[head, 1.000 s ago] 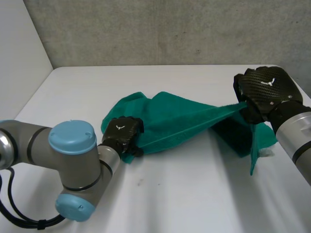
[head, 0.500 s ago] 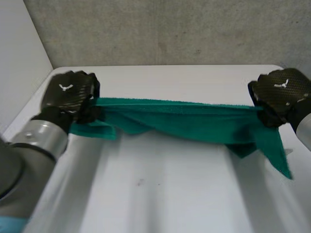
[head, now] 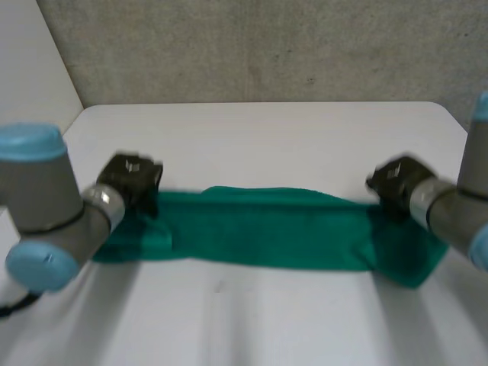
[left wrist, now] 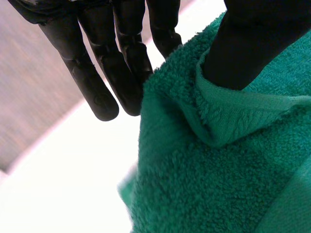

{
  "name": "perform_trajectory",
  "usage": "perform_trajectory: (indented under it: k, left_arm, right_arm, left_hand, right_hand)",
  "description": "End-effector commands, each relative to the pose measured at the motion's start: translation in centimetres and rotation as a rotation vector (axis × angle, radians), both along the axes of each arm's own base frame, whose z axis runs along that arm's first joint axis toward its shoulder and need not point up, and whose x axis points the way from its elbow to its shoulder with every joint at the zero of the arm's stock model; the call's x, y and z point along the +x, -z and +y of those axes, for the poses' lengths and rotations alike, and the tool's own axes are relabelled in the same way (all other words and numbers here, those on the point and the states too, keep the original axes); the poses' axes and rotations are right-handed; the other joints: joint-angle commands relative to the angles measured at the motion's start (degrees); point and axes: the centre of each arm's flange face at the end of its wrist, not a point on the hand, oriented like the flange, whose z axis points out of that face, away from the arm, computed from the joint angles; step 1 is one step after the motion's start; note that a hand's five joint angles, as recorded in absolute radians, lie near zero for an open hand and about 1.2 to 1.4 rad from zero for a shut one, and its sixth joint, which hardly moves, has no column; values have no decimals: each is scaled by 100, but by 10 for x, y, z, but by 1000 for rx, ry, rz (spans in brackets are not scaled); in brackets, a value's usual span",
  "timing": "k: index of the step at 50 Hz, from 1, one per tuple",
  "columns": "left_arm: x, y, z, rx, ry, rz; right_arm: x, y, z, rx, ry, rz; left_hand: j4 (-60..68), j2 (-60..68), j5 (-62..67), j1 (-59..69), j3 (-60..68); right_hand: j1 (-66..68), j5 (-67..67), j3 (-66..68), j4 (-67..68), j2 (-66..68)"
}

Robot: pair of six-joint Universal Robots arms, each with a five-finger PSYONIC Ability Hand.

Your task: Fold the towel.

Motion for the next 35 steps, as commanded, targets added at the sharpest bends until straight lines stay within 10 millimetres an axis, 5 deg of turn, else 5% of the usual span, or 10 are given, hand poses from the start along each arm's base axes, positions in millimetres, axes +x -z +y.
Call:
perform_trajectory:
  k: [1, 2, 4, 8, 11, 14, 16, 22, 28, 35]
  left_arm:
    - [-28, -89, -36, -328, 35, 123]
    - [-37, -154, -39, -571, 50, 270]
    - [-36, -168, -38, -626, 51, 310]
    - [-27, -207, -28, -764, 54, 486]
    - [-22, -192, -21, -689, 52, 511]
    - [-18, -161, -19, -592, 34, 485]
    - [-16, -153, -19, -567, 28, 474]
    - [-6, -77, -5, -353, -7, 390]
    - [-2, 0, 5, -153, -35, 306]
    - [2, 44, 12, -26, -57, 254]
  right_arm:
    - [12, -121, -61, -509, 76, -366]
    - [12, -135, -62, -566, 74, -411]
    - [9, -179, -53, -734, 52, -529]
    - [1, -216, -32, -884, 27, -616]
    - [1, -210, -23, -873, 17, -613]
    - [1, -182, -19, -771, 25, -580]
    - [3, -144, -12, -621, 26, -534]
    - [-1, -72, 6, -374, 63, -458]
    - [-1, -18, 19, -204, 60, -412]
    - [-3, 33, 21, -44, 82, -367]
  left_hand:
    - [1144, 1135, 1584, 1511, 1167]
    - [1144, 1135, 1584, 1511, 1167]
    - [1144, 1135, 1584, 1511, 1167]
    - [1144, 1135, 1584, 1511, 1167]
    - [1144, 1135, 1584, 1511, 1167]
    - [1144, 1135, 1584, 1511, 1167]
    - [1144, 1135, 1584, 1511, 1167]
    - [1144, 1135, 1584, 1511, 1167]
    - [1144, 1135, 1584, 1511, 1167]
    - [225, 216, 665, 592, 248]
  right_hand:
    - [2363, 1368, 1212, 1185, 1247]
    - [2363, 1368, 1212, 1185, 1247]
    - [2363, 1368, 1212, 1185, 1247]
    - [2363, 1368, 1212, 1185, 1247]
    - [2363, 1368, 1212, 1185, 1247]
    - [2363, 1368, 1212, 1185, 1247]
    - [2363, 1368, 1212, 1185, 1247]
    - [2363, 1368, 1212, 1185, 1247]
    - [2363, 1368, 1212, 1185, 1247]
    - [2363, 1368, 1212, 1185, 1247]
